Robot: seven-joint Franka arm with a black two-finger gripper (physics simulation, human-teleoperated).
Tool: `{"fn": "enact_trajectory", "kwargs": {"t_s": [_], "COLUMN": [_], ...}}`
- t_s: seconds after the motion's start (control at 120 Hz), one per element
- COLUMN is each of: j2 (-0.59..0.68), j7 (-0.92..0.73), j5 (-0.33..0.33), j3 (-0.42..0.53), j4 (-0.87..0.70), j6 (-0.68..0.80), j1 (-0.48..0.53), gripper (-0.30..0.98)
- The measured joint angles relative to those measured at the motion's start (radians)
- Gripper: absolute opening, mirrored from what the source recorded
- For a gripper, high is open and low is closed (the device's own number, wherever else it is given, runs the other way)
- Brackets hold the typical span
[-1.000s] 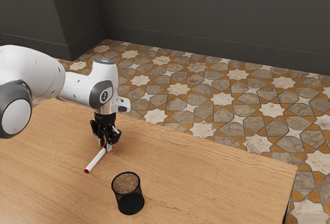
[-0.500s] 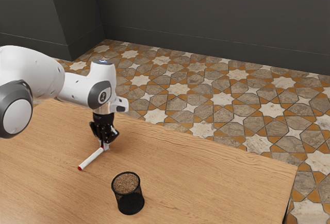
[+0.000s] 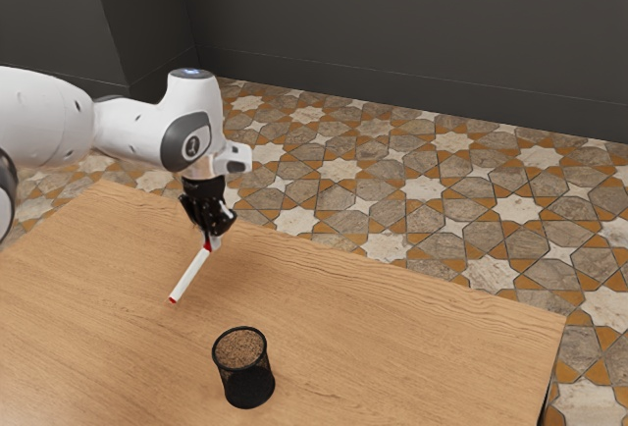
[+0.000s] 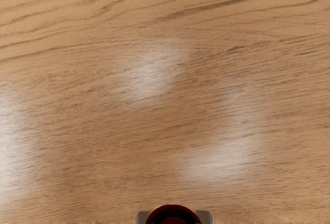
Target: Put the marker into the pen holder.
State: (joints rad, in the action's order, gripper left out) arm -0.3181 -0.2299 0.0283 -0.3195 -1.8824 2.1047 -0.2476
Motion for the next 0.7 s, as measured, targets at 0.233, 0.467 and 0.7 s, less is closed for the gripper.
{"fn": "enact_trajectory", "kwargs": {"t_s": [0.233, 0.467, 0.7], "j2": [0.154, 0.339, 0.442], "j7": [0.003, 0.0, -0.005], "j5": [0.001, 0.025, 0.07], "j3": [0.002, 0.001, 0.001], "j4": [-0.028, -0.144, -0.166], "j6": [-0.089, -0.189, -0.287], "j1": [-0.08, -0.197, -0.268], "gripper": [-0.1, -0.1, -0.1]}}
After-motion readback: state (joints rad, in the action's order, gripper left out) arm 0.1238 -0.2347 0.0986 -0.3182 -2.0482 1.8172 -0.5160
